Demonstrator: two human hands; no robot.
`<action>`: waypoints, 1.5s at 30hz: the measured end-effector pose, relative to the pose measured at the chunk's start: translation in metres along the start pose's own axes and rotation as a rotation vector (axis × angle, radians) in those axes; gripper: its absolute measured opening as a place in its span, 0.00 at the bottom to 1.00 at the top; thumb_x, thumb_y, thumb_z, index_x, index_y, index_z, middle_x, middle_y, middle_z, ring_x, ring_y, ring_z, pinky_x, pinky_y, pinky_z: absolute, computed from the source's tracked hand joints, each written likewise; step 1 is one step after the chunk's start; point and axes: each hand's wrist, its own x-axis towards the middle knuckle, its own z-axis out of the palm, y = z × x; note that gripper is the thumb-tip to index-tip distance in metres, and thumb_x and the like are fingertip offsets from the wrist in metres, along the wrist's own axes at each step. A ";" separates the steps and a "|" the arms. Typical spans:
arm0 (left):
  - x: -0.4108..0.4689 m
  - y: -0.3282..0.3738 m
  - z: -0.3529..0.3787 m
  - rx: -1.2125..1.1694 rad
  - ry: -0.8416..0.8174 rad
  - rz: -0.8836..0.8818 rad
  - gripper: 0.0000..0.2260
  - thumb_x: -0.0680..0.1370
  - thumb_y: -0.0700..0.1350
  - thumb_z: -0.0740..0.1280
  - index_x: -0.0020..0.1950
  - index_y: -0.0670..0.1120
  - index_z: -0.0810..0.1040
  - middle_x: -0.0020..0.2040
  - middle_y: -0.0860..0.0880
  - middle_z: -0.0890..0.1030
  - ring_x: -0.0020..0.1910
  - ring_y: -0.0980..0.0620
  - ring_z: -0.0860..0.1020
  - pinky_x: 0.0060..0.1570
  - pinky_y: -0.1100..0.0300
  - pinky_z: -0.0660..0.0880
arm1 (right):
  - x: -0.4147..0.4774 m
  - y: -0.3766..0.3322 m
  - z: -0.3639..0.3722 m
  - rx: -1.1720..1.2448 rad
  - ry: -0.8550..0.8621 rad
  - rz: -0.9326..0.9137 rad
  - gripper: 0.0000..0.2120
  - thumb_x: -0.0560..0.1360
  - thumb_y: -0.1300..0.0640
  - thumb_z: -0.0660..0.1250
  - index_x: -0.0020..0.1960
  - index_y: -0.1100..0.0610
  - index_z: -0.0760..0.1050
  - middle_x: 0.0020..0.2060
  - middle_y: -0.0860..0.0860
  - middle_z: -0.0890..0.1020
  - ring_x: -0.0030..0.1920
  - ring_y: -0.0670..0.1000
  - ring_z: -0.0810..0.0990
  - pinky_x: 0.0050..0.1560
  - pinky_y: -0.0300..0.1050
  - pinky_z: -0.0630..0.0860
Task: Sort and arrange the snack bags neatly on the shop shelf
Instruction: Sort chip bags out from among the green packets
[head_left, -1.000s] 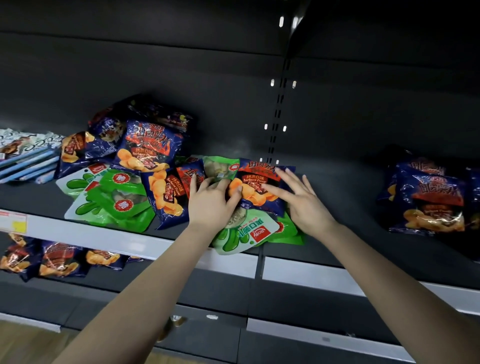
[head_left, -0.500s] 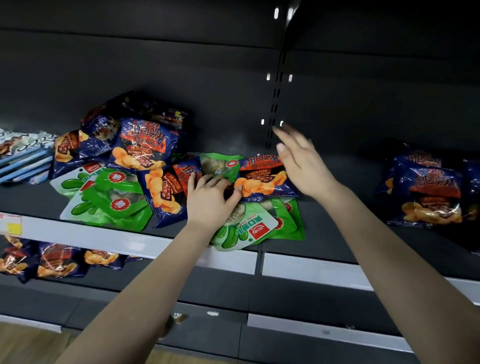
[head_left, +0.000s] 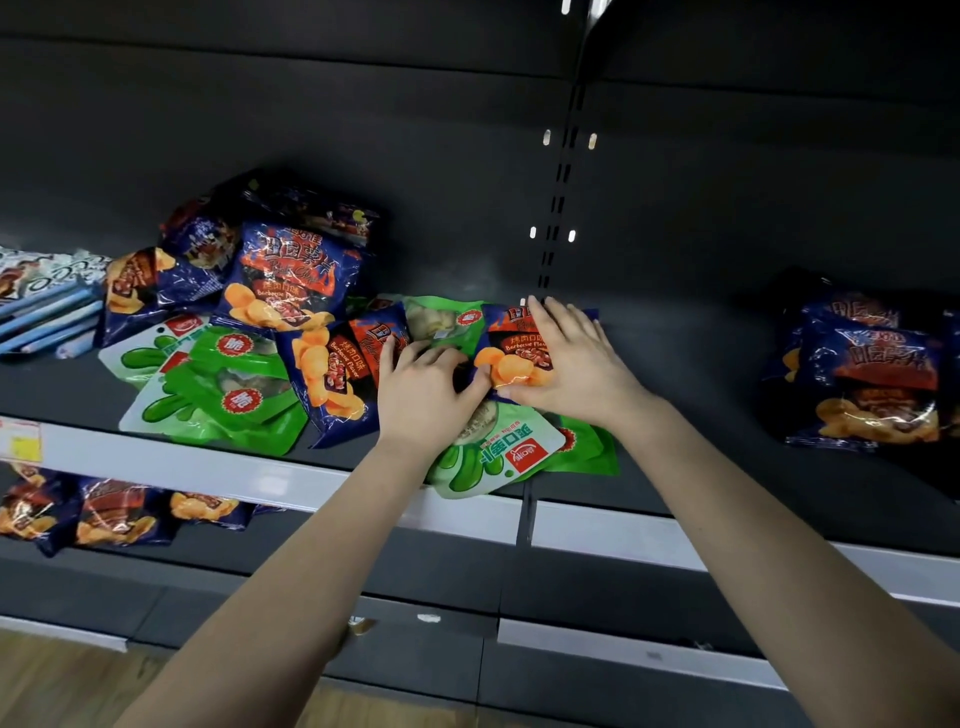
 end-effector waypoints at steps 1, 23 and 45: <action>0.000 0.000 0.000 0.000 0.004 0.000 0.21 0.75 0.60 0.57 0.50 0.47 0.82 0.50 0.48 0.84 0.58 0.47 0.76 0.71 0.46 0.53 | 0.000 0.001 0.002 0.000 0.015 -0.006 0.52 0.65 0.29 0.64 0.77 0.51 0.43 0.76 0.52 0.53 0.75 0.55 0.48 0.74 0.57 0.46; 0.012 0.013 -0.012 0.019 -0.046 0.092 0.21 0.77 0.58 0.54 0.56 0.49 0.79 0.54 0.46 0.83 0.60 0.44 0.75 0.72 0.47 0.49 | -0.016 0.014 0.007 0.129 0.213 0.038 0.46 0.66 0.36 0.69 0.76 0.49 0.52 0.68 0.50 0.61 0.70 0.52 0.55 0.66 0.54 0.65; 0.021 0.149 0.028 -0.082 -0.348 0.369 0.19 0.79 0.56 0.54 0.66 0.50 0.73 0.68 0.48 0.73 0.67 0.44 0.68 0.72 0.47 0.49 | -0.123 0.106 -0.058 -0.151 0.476 0.234 0.42 0.65 0.42 0.73 0.73 0.54 0.61 0.65 0.56 0.69 0.68 0.59 0.62 0.62 0.59 0.71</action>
